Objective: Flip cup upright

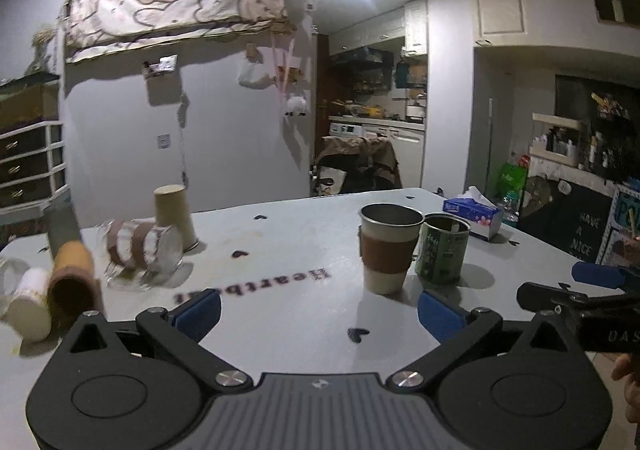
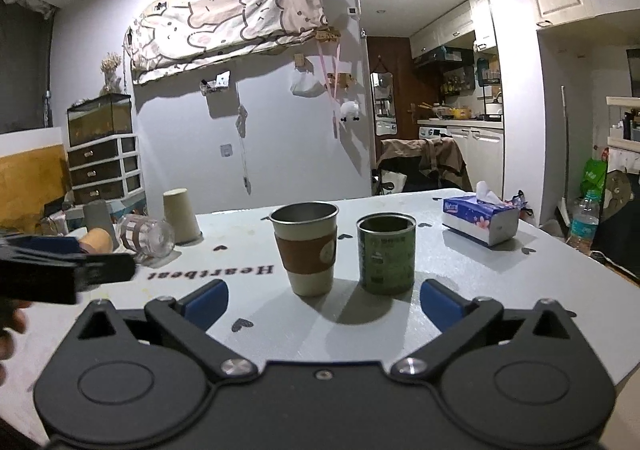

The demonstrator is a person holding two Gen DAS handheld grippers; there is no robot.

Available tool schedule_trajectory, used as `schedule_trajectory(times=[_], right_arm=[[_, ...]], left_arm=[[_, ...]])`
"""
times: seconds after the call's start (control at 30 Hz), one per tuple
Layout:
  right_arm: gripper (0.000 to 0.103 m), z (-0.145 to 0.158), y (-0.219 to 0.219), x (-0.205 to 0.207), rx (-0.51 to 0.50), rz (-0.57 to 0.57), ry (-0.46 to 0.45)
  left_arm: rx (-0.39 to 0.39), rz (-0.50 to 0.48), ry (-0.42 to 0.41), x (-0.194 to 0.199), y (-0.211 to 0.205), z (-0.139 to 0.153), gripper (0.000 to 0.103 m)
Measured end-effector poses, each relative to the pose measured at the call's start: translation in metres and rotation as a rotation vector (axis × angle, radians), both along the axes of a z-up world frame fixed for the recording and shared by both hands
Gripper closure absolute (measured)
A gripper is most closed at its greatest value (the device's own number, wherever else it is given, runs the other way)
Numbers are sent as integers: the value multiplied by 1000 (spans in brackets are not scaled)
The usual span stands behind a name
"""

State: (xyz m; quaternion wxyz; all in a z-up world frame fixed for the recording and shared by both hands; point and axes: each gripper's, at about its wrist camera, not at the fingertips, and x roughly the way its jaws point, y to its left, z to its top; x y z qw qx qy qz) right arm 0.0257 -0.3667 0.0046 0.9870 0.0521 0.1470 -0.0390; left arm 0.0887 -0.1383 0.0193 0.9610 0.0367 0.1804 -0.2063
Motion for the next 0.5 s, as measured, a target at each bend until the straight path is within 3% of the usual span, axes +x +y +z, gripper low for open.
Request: schedule_trajectory(times=[0.27, 0.5], right_arm=[[0, -1, 4, -12, -40, -31, -6], [0, -1, 6, -22, -53, -42, -5]], left_arm=[[-49, 72, 38, -16, 18, -13, 0], [-41, 99, 47, -22, 23, -16, 0]])
